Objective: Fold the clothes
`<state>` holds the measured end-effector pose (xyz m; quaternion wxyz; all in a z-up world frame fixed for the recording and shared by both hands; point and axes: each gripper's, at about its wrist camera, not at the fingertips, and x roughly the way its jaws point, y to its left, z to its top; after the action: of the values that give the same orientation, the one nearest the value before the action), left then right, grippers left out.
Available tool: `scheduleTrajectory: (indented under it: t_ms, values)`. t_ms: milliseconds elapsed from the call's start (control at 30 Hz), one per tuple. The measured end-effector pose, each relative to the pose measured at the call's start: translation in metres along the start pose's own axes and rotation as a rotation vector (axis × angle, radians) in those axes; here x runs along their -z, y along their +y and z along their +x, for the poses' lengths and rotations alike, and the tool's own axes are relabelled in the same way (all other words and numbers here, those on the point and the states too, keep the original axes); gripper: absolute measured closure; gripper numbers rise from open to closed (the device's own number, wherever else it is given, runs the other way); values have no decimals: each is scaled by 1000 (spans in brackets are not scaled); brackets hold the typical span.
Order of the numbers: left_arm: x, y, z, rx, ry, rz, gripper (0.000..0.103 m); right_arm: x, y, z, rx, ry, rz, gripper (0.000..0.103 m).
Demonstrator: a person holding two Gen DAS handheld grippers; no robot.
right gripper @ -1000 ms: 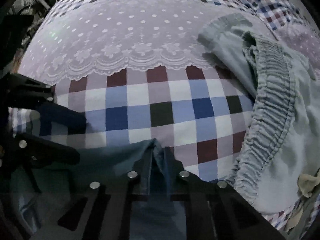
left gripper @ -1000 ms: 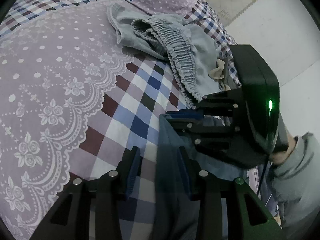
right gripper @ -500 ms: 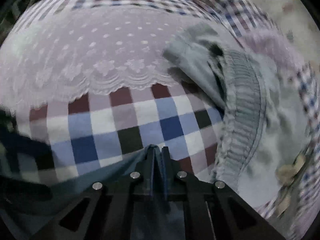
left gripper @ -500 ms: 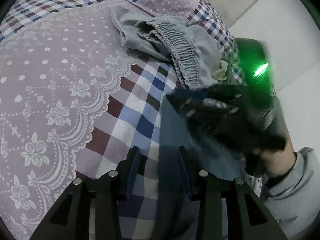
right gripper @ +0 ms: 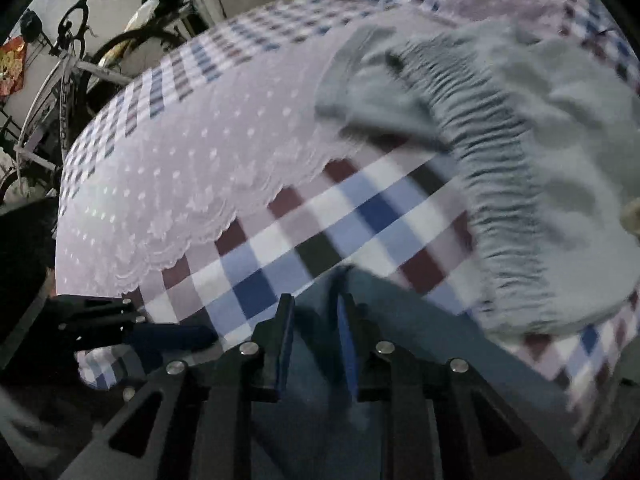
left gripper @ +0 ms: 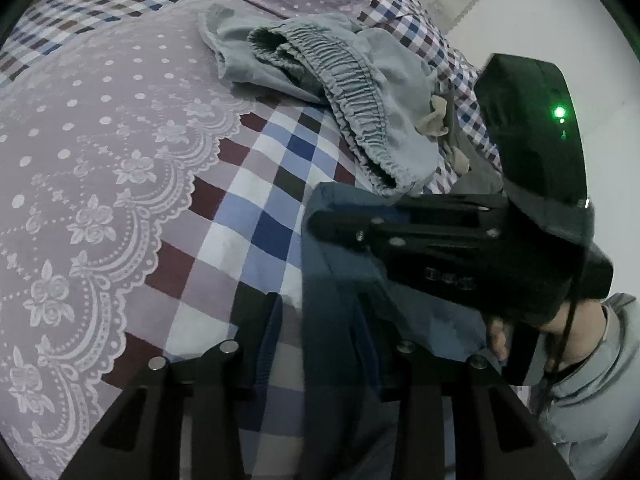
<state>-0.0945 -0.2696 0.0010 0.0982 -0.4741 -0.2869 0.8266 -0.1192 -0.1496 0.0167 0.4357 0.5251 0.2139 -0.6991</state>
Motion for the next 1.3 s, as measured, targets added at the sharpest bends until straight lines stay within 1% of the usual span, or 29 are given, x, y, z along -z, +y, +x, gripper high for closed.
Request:
scheduleTrajectory:
  t_ms: [33,100,200,267,367,400,433,467,500,533,567,633,700,833,900,967,1000,1067,1100,1200,1300]
  values:
    - [-1,1,0,4,0,-2,63,1,5,0,22,0,-24,103]
    - [-2,2,-1,11,1,-5,63,3,15,-2,65,-9,-69,103]
    - [1,1,-1,2,10,11,63,0,9,-32,113,-108,-28,103]
    - [1,-1,2,-8,11,21,63,2,5,-28,195,-98,-28,103]
    - [2,-4,5,-11,2,27,63,-2,-8,-11,257,-49,11,103]
    - [1,-4,6,-12,-1,29,63,-1,-9,-19,254,-74,35,103]
    - [1,-5,7,-12,-3,31,63,1,-9,-27,252,-99,59,102]
    - [0,-5,8,-11,-7,33,63,3,-9,-37,248,-126,82,97]
    - [0,-5,9,-10,-10,35,63,13,-13,-56,240,-164,102,91]
    - [-1,-5,10,-9,-13,34,63,23,-16,-76,232,-201,121,79]
    - [-2,-5,11,-10,-16,30,65,33,-20,-95,228,-235,142,68]
    - [-6,-5,13,-11,-23,18,68,62,-42,-128,260,-269,194,61]
    - [-10,-6,15,-15,-28,8,68,91,-64,-162,292,-303,246,60]
    - [-16,-12,19,-47,-36,27,68,150,-107,-229,357,-369,354,59]
    - [-19,-12,23,-56,-35,33,67,193,-126,-251,401,-385,432,57]
    - [-24,-12,26,-65,-36,41,67,238,-142,-269,444,-397,512,49]
    - [-26,-12,27,-69,-39,44,67,265,-150,-276,441,-405,556,49]
    - [-31,-13,31,-79,-47,52,67,317,-169,-279,419,-426,662,48]
    - [-35,-15,34,-89,-48,64,67,334,-177,-274,401,-433,705,48]
    - [-43,-27,46,-140,-44,137,67,365,-208,-244,336,-407,787,48]
    - [-50,-36,57,-157,-37,179,67,380,-238,-212,277,-342,828,48]
